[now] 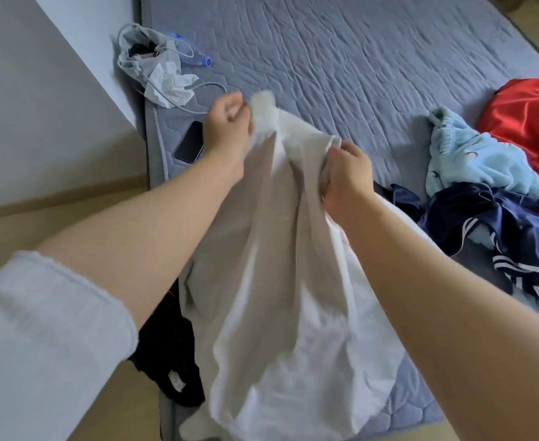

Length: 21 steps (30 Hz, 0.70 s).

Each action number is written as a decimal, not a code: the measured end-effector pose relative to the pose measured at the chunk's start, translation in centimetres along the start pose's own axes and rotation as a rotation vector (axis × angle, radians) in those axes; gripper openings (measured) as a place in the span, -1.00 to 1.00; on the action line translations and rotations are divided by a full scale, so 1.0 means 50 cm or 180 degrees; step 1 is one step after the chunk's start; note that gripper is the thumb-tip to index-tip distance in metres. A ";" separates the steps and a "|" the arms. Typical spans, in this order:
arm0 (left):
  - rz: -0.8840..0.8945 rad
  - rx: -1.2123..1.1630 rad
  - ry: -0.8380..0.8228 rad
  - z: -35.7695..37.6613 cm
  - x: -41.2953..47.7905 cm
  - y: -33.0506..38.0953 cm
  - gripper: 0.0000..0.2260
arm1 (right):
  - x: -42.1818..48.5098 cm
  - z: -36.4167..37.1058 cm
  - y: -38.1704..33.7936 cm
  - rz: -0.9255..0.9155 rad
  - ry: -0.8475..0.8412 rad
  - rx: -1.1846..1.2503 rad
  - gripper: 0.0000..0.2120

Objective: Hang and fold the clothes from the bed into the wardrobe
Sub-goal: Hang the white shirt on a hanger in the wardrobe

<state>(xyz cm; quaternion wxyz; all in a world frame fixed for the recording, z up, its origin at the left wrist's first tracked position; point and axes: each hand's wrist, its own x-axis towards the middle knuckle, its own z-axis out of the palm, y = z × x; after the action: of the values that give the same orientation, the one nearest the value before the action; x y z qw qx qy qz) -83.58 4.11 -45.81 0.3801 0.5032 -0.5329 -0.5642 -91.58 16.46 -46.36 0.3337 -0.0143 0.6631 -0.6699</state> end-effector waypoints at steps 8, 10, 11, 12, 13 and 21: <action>0.0193 0.2368 -0.1626 -0.080 -0.183 -0.209 -0.70 | -0.067 -0.115 0.200 0.0189 -0.0089 -0.1866 -0.58; 0.0033 0.2646 -0.1969 -0.104 -0.258 -0.276 -0.66 | -0.110 -0.162 0.274 0.0605 -0.0167 -0.2078 -0.64; 0.0029 0.2813 -0.2071 -0.112 -0.293 -0.304 -0.60 | -0.132 -0.182 0.307 0.0763 -0.0149 -0.2127 -0.65; 0.0098 0.3025 -0.2136 -0.119 -0.327 -0.331 -0.50 | -0.155 -0.201 0.337 0.0867 -0.0074 -0.2220 -0.67; 0.0187 0.3273 -0.2188 -0.125 -0.358 -0.356 -0.38 | -0.176 -0.221 0.364 0.0888 0.0064 -0.2318 -0.68; 0.0726 0.4779 -0.2125 -0.161 -0.371 -0.491 -0.11 | -0.244 -0.359 0.519 0.2257 0.0445 -0.3016 -0.37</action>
<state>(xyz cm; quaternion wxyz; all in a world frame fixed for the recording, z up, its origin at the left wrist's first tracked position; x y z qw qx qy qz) -69.34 23.75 -66.36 -0.1801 0.3721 -0.9003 -0.1361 -79.26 40.58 -66.65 0.4499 0.1048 0.8745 -0.1481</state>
